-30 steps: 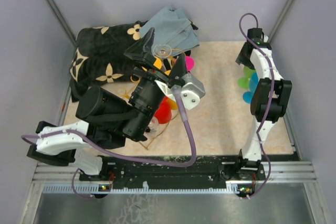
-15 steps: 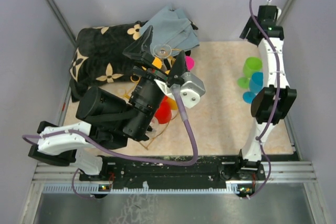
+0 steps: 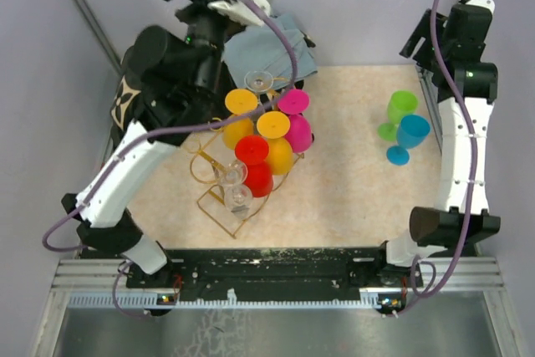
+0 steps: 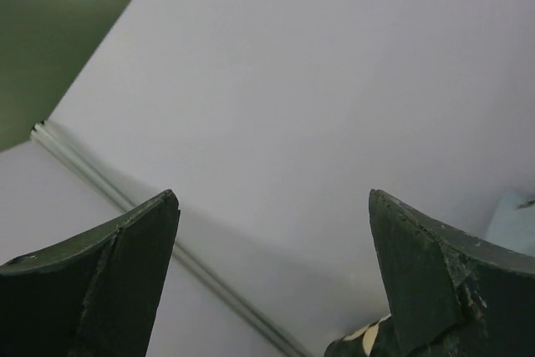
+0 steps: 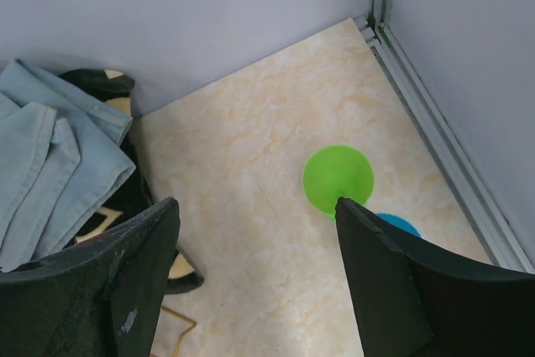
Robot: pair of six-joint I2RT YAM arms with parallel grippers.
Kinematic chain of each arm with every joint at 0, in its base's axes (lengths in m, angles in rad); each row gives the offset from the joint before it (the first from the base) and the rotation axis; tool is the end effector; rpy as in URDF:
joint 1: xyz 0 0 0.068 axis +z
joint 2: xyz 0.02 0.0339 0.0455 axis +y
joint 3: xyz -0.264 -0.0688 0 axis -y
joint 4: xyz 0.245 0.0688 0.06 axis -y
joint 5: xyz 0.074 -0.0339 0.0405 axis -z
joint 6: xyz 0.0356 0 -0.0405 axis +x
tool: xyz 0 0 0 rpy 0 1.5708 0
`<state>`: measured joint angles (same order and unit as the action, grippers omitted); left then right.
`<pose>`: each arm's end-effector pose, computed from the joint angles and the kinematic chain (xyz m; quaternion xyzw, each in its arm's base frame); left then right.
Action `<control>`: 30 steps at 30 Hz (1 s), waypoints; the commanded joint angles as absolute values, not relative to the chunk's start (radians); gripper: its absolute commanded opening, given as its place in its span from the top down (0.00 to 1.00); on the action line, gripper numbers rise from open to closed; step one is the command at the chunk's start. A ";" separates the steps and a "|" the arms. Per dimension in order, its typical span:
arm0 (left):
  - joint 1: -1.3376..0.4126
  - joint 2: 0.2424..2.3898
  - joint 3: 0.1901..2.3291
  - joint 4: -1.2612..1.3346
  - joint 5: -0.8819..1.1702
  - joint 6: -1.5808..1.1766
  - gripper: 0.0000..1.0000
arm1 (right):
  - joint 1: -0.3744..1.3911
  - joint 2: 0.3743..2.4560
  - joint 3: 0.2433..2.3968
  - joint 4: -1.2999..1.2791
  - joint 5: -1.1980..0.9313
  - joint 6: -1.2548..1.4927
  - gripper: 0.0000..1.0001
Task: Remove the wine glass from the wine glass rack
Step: Pick up the wine glass from the wine rack.
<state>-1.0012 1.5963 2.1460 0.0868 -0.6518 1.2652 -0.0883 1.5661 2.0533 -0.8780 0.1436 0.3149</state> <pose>0.1727 -0.2297 0.6174 0.2653 0.4397 0.2543 0.8195 0.3065 -0.0323 0.5036 0.2051 0.8040 0.0035 0.5581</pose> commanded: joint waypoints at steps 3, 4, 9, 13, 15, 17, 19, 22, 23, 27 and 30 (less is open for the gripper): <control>-0.689 1.631 2.242 -0.161 -0.416 0.847 0.00 | -0.093 1.424 1.973 -0.904 0.064 0.300 0.25; -0.632 1.646 2.277 -0.222 -0.389 0.773 0.00 | -0.094 1.414 1.966 -0.917 0.049 0.289 0.25; -0.397 1.681 2.324 -0.480 -0.207 0.430 0.00 | -0.092 1.341 1.918 -0.951 0.018 0.261 0.24; -0.232 1.688 2.301 -0.650 0.011 0.182 0.00 | -0.092 1.300 1.897 -0.974 0.007 0.258 0.24; -0.166 1.691 2.288 -0.724 0.142 0.083 0.00 | -0.092 1.285 1.892 -0.985 -0.004 0.260 0.24; -0.108 1.687 2.255 -0.782 0.268 -0.011 0.00 | -0.092 1.273 1.887 -0.995 -0.020 0.265 0.24; -0.055 1.682 2.194 -0.826 0.391 -0.123 0.00 | -0.092 1.262 1.888 -1.004 -0.035 0.268 0.24; 0.007 1.692 2.122 -0.868 0.591 -0.238 0.00 | -0.092 1.254 1.888 -1.014 -0.048 0.272 0.24; 0.015 1.697 2.104 -0.878 0.635 -0.269 0.00 | -0.093 1.252 1.892 -1.018 -0.057 0.275 0.24; 0.021 1.688 2.011 -0.834 0.819 -0.380 0.01 | -0.080 1.252 1.894 -1.004 -0.134 0.305 0.23; 0.020 1.673 1.940 -0.786 0.940 -0.469 0.02 | -0.006 1.251 1.876 -0.962 -0.152 0.343 0.19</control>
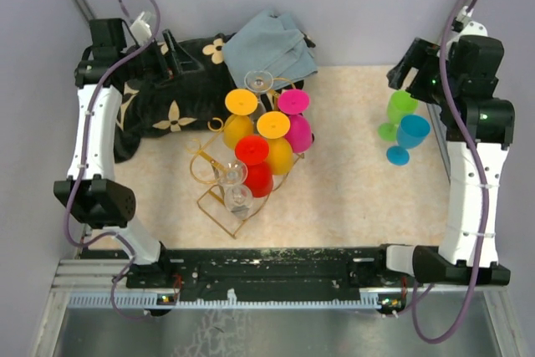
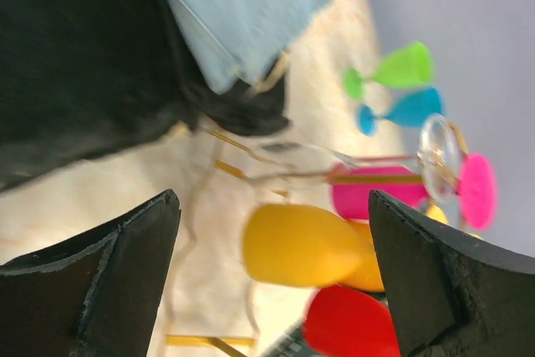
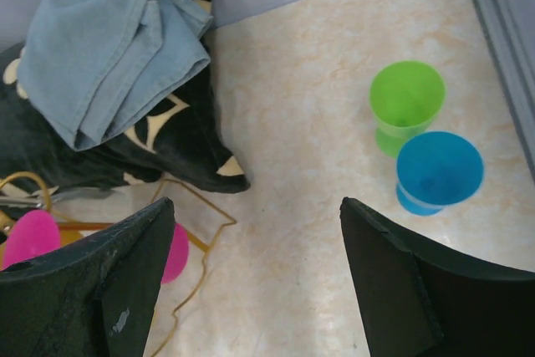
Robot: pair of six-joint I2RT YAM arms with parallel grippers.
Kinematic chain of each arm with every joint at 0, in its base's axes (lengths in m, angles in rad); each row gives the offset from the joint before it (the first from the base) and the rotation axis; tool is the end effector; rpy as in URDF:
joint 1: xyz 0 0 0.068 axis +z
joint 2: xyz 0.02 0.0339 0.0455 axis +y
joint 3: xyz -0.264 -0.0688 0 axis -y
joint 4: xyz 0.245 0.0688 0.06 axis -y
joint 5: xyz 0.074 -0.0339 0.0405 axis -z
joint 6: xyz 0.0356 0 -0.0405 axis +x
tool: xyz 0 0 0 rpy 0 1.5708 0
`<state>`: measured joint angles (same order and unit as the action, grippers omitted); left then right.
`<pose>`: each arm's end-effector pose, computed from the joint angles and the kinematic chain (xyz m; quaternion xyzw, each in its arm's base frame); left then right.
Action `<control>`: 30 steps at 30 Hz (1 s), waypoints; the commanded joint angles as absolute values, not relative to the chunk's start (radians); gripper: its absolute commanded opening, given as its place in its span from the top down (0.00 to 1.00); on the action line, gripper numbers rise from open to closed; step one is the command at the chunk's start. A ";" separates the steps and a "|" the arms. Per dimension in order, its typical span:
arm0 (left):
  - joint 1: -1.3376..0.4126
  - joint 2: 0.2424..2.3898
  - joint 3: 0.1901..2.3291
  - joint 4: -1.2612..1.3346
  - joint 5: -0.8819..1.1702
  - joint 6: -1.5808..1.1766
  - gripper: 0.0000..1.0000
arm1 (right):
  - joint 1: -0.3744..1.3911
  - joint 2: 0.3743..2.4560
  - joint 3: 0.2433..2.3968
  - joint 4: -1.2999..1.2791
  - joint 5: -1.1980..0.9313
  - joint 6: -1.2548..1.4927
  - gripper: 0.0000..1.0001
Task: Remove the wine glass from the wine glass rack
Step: Pick up the wine glass from the wine rack.
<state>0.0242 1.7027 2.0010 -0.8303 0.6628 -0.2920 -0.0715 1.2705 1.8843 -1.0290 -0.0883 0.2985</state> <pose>0.3596 -0.0132 0.4528 0.0302 0.8361 -0.3426 0.4274 0.2075 -0.0117 0.5117 0.1302 0.8270 0.0985 0.5379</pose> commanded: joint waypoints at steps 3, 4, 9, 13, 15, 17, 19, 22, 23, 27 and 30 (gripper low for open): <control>0.021 1.666 1.896 -0.782 1.011 -0.513 0.01 | 0.089 1.269 1.867 -0.934 -0.121 0.380 0.17; 0.020 1.661 1.882 -0.782 1.035 -0.521 0.01 | 0.116 1.273 1.861 -0.922 -0.107 0.390 0.16; 0.019 1.642 1.847 -0.802 1.113 -0.541 0.01 | 0.206 1.301 1.851 -0.898 -0.048 0.400 0.11; 0.015 1.621 1.812 -0.805 1.166 -0.558 0.02 | 0.249 1.317 1.843 -0.890 -0.023 0.403 0.09; 0.009 1.610 1.792 -0.805 1.189 -0.564 0.05 | 0.264 1.325 1.843 -0.888 -0.013 0.403 0.09; 0.005 1.603 1.773 -0.805 1.207 -0.568 0.09 | 0.279 1.331 1.842 -0.885 -0.004 0.403 0.09; -0.002 1.595 1.755 -0.809 1.211 -0.572 0.12 | 0.293 1.337 1.844 -0.883 0.003 0.403 0.08; -0.026 1.586 1.728 -0.814 1.205 -0.572 0.13 | 0.309 1.345 1.846 -0.884 0.011 0.402 0.08; -0.037 1.585 1.724 -0.813 1.202 -0.572 0.13 | 0.313 1.345 1.846 -0.884 0.015 0.402 0.07; -0.064 1.587 1.721 -0.784 1.197 -0.593 0.14 | 0.321 1.349 1.849 -0.881 0.020 0.402 0.07; -0.068 1.596 1.729 -0.782 1.201 -0.606 0.17 | 0.322 1.352 1.862 -0.889 0.026 0.396 0.07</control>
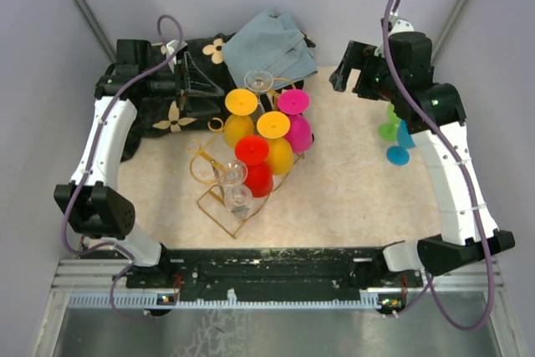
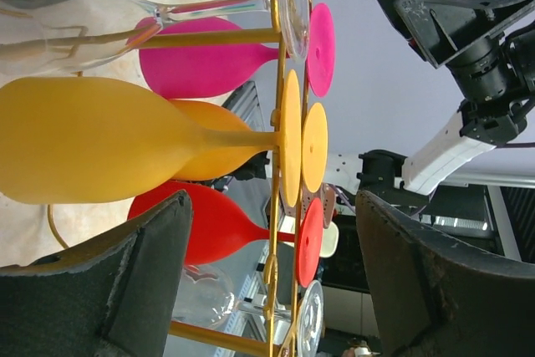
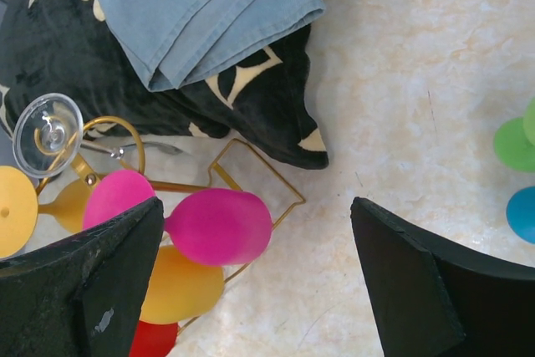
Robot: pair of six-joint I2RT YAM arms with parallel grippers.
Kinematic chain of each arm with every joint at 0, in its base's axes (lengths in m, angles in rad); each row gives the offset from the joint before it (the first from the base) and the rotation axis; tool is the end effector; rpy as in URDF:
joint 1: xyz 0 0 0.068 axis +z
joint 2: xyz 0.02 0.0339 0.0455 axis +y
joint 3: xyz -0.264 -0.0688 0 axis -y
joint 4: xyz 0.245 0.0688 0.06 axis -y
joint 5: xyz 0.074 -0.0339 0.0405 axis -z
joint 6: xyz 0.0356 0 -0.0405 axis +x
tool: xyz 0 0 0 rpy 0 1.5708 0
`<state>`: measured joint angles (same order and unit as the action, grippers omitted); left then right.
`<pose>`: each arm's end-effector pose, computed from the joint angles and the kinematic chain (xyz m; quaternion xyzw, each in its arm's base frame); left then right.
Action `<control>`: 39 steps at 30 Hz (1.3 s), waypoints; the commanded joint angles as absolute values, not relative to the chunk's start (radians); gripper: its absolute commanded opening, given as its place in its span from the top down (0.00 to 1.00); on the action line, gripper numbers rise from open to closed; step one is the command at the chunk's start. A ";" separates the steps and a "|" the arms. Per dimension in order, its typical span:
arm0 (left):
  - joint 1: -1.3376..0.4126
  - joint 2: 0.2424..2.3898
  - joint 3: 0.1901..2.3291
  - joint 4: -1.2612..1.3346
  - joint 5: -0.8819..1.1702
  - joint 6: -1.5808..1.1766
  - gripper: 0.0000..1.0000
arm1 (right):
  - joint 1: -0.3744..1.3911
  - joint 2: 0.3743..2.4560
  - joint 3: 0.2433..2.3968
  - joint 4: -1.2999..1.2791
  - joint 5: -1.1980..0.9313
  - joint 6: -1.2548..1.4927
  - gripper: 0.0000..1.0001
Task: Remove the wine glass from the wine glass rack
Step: Pick up the wine glass from the wine rack.
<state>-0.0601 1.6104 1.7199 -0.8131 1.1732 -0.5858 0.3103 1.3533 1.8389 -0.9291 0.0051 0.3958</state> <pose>0.3318 -0.0528 0.4069 0.0282 0.7902 -0.5874 0.1724 0.2388 0.0764 0.4917 0.0375 0.8445 0.1827 0.5021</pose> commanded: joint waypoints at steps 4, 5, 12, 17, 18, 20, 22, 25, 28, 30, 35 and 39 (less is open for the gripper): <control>-0.072 1.614 1.741 -0.746 1.210 -0.620 0.22 | 0.321 1.357 1.883 -0.907 0.036 0.385 0.06; -0.073 1.618 1.747 -0.740 1.211 -0.624 0.23 | 0.322 1.358 1.886 -0.912 0.037 0.384 0.07; -0.094 1.638 1.761 -0.704 1.222 -0.650 0.27 | 0.322 1.363 1.908 -0.932 0.048 0.376 0.06; -0.111 1.640 1.759 -0.687 1.222 -0.657 0.32 | 0.322 1.363 1.914 -0.941 0.052 0.373 0.06; -0.113 1.640 1.759 -0.684 1.221 -0.659 0.34 | 0.322 1.362 1.912 -0.940 0.052 0.373 0.06; -0.116 1.642 1.762 -0.679 1.224 -0.662 0.38 | 0.322 1.359 1.905 -0.937 0.052 0.374 0.06; -0.118 1.644 1.763 -0.677 1.224 -0.663 0.40 | 0.322 1.353 1.892 -0.932 0.052 0.375 0.06; -0.123 1.647 1.763 -0.672 1.224 -0.663 0.44 | 0.322 1.342 1.872 -0.921 0.051 0.377 0.06; -0.126 1.651 1.763 -0.669 1.223 -0.664 0.49 | 0.322 1.338 1.863 -0.917 0.055 0.377 0.06; -0.128 1.653 1.764 -0.668 1.223 -0.664 0.51 | 0.322 1.338 1.860 -0.916 0.055 0.377 0.06; -0.130 1.660 1.761 -0.661 1.228 -0.665 0.57 | 0.322 1.335 1.852 -0.908 0.056 0.375 0.06; -0.130 1.663 1.762 -0.656 1.228 -0.668 0.63 | 0.322 1.337 1.849 -0.905 0.058 0.373 0.06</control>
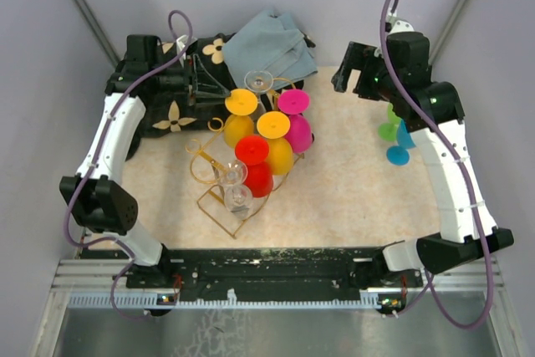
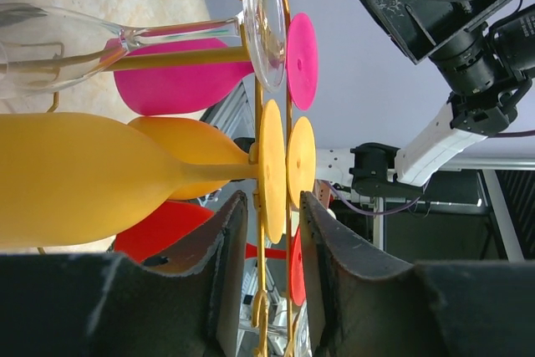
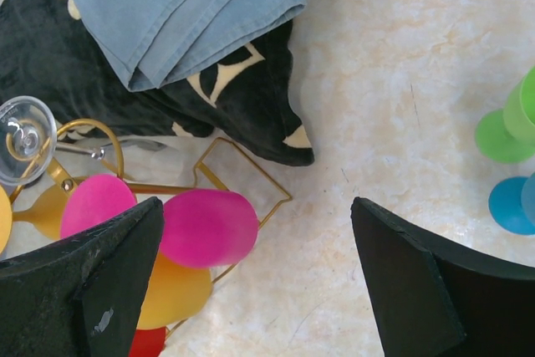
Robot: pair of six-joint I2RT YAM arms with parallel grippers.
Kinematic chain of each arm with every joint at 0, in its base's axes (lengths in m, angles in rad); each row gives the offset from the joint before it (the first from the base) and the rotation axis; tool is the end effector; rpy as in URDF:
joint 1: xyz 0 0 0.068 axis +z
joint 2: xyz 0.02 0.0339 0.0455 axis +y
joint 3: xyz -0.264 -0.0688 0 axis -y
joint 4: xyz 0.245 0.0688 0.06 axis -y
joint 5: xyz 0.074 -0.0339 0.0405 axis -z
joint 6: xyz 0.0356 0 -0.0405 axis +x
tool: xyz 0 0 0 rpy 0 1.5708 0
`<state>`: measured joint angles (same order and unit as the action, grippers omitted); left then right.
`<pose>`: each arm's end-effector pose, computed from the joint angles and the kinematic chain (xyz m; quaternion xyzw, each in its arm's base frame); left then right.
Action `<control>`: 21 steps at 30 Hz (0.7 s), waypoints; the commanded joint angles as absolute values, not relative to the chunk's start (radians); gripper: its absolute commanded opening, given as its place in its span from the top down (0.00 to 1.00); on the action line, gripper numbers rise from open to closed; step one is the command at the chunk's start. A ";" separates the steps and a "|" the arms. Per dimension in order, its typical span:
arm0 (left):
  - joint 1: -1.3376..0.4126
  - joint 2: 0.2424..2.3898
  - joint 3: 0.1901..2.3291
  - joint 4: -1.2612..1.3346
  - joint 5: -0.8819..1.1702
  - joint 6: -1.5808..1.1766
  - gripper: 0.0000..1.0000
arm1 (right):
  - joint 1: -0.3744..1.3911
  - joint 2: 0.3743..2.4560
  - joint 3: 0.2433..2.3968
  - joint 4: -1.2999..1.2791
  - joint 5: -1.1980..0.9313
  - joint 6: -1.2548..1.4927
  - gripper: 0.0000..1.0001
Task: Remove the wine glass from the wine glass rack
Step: Pick up the wine glass from the wine rack.
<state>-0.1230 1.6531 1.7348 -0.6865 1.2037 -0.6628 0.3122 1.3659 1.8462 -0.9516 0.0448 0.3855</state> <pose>0.3456 -0.0762 0.4071 0.0588 0.7737 -0.6098 0.1617 0.2417 0.0763 0.4886 0.0429 0.8514 0.1606 0.4974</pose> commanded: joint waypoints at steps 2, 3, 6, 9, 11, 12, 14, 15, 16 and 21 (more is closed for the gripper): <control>-0.130 1.664 1.764 -0.654 1.227 -0.672 0.68 | 0.322 1.339 1.851 -0.904 0.057 0.372 0.06; -0.131 1.665 1.764 -0.653 1.226 -0.672 0.70 | 0.321 1.340 1.850 -0.902 0.056 0.372 0.06; -0.131 1.666 1.764 -0.652 1.228 -0.672 0.77 | 0.322 1.341 1.850 -0.900 0.057 0.371 0.06; -0.131 1.668 1.763 -0.653 1.229 -0.672 0.77 | 0.321 1.343 1.850 -0.900 0.057 0.370 0.06; -0.131 1.669 1.761 -0.654 1.233 -0.673 0.77 | 0.322 1.344 1.850 -0.901 0.058 0.370 0.06; -0.130 1.669 1.761 -0.655 1.235 -0.670 0.76 | 0.321 1.344 1.849 -0.900 0.058 0.370 0.06; -0.130 1.669 1.760 -0.654 1.235 -0.670 0.75 | 0.322 1.344 1.848 -0.900 0.058 0.370 0.06; -0.131 1.669 1.759 -0.655 1.234 -0.669 0.75 | 0.322 1.344 1.848 -0.900 0.058 0.370 0.06; -0.130 1.669 1.759 -0.656 1.235 -0.669 0.77 | 0.322 1.344 1.848 -0.902 0.058 0.370 0.06; -0.133 1.668 1.751 -0.654 1.236 -0.668 0.91 | 0.322 1.339 1.846 -0.904 0.062 0.368 0.06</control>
